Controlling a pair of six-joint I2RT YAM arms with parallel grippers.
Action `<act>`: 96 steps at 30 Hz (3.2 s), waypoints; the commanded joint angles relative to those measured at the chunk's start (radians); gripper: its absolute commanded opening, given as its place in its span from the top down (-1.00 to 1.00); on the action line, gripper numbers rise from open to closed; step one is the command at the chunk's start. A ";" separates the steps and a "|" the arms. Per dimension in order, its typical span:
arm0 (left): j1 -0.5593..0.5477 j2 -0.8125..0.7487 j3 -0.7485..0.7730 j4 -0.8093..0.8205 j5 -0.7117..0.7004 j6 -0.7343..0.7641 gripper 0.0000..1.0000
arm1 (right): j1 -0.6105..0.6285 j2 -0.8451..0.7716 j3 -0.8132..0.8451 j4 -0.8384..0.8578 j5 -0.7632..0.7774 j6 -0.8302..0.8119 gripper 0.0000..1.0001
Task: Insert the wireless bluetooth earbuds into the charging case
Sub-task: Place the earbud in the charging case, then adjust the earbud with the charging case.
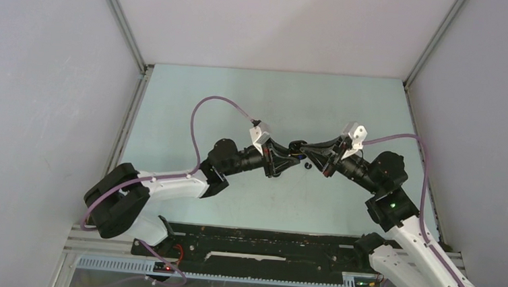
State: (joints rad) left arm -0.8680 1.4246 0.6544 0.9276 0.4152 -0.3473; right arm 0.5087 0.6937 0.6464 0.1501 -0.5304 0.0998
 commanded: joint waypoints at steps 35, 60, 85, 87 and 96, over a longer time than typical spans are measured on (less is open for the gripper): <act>-0.060 0.023 0.125 -0.215 -0.033 0.255 1.00 | -0.141 0.405 0.514 -0.850 -0.198 0.031 0.32; -0.089 0.028 0.158 -0.274 -0.043 0.292 1.00 | -0.103 0.446 0.489 -0.826 -0.106 0.067 0.24; -0.086 0.022 0.150 -0.272 -0.067 0.256 1.00 | -0.086 0.431 0.487 -0.862 -0.053 -0.036 0.75; -0.085 0.022 0.144 -0.273 -0.067 0.251 1.00 | -0.087 0.429 0.515 -0.895 -0.051 -0.067 0.78; -0.085 0.033 0.126 -0.273 -0.058 0.249 1.00 | -0.089 0.414 0.637 -1.029 -0.014 -0.294 0.89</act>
State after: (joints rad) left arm -0.9516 1.4532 0.7689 0.6048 0.3576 -0.0898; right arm 0.4175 1.1400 1.2064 -0.8154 -0.5709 -0.0540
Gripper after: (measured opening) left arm 0.282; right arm 0.184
